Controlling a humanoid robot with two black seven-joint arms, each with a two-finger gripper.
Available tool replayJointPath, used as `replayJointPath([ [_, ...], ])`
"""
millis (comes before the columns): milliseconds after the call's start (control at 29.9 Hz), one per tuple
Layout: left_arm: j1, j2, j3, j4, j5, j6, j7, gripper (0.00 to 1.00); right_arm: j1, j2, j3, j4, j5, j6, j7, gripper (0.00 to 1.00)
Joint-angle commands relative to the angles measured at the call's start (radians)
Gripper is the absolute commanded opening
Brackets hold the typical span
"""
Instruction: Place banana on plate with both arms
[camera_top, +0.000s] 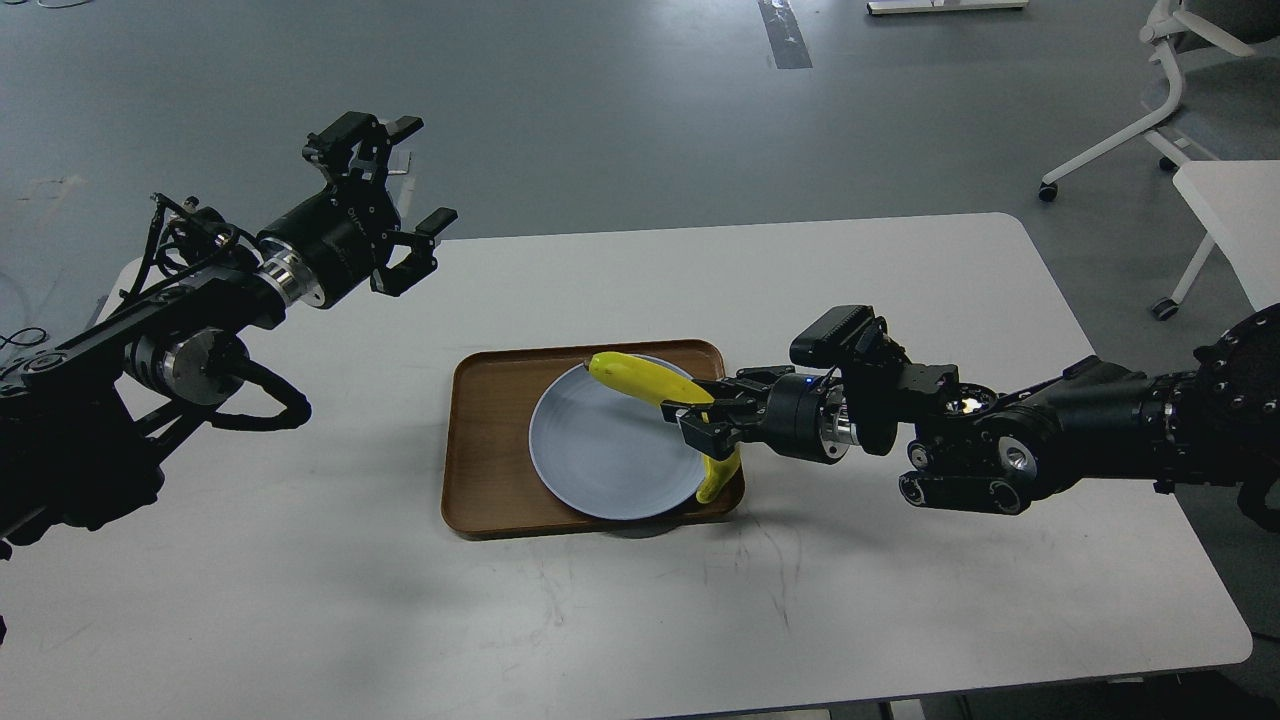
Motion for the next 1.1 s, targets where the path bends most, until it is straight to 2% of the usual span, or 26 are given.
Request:
replayJointPath([
  [0,0.0,-0.004,0.001,0.0,0.011,-0.002,0.0,0.98,0.001,-0.007,0.013,0.012,0.026,0.002,-0.001,0.98],
  [167,-0.003,-0.009,0.002,0.0,0.02,-0.002,0.002,0.98,0.001,-0.028,0.039,0.025,0.043,0.0,0.001,1.0],
  [334,-0.004,-0.01,0.0,0.0,0.02,-0.002,0.002,0.98,0.001,-0.097,0.176,0.028,0.063,0.0,0.001,1.0],
  [468,-0.004,-0.001,-0.002,0.0,0.016,-0.005,0.003,0.98,-0.001,-0.157,0.385,0.054,0.291,0.027,0.004,1.0],
  [501,-0.004,-0.001,-0.002,0.0,0.016,-0.005,0.003,0.98,-0.001,-0.157,0.386,0.054,0.291,0.028,0.004,1.0],
  [668,0.036,0.017,-0.002,0.0,0.016,-0.002,-0.002,0.98,-0.022,-0.204,0.654,0.08,0.795,0.225,-0.001,0.99],
  [735,0.051,0.022,-0.011,0.0,0.013,-0.002,-0.002,0.98,-0.036,-0.212,0.683,0.08,0.877,0.267,-0.002,0.99],
  [801,0.065,0.026,-0.038,0.0,0.006,-0.003,0.0,0.98,-0.057,-0.224,0.71,0.08,0.977,0.354,-0.007,0.99],
  [868,0.088,0.026,-0.072,0.0,0.002,-0.009,0.009,0.98,-0.077,-0.232,0.723,0.083,1.072,0.461,-0.031,1.0],
  [902,0.094,0.026,-0.078,-0.001,0.002,-0.009,0.011,0.98,-0.083,-0.229,0.723,0.083,1.087,0.468,-0.045,1.0],
  [935,0.108,0.026,-0.084,-0.004,0.002,-0.011,0.012,0.98,-0.097,-0.223,0.725,0.083,1.106,0.456,-0.085,1.0],
  [968,0.108,0.026,-0.084,-0.004,0.002,-0.011,0.012,0.98,-0.097,-0.223,0.725,0.083,1.106,0.456,-0.085,1.0],
  [1002,0.121,0.026,-0.086,-0.015,0.002,-0.011,0.012,0.98,-0.108,-0.218,0.728,0.083,1.117,0.437,-0.125,1.0],
  [1069,0.141,0.036,-0.087,-0.039,0.0,-0.011,0.014,0.98,-0.12,-0.217,0.73,0.088,1.14,0.413,-0.168,1.0],
])
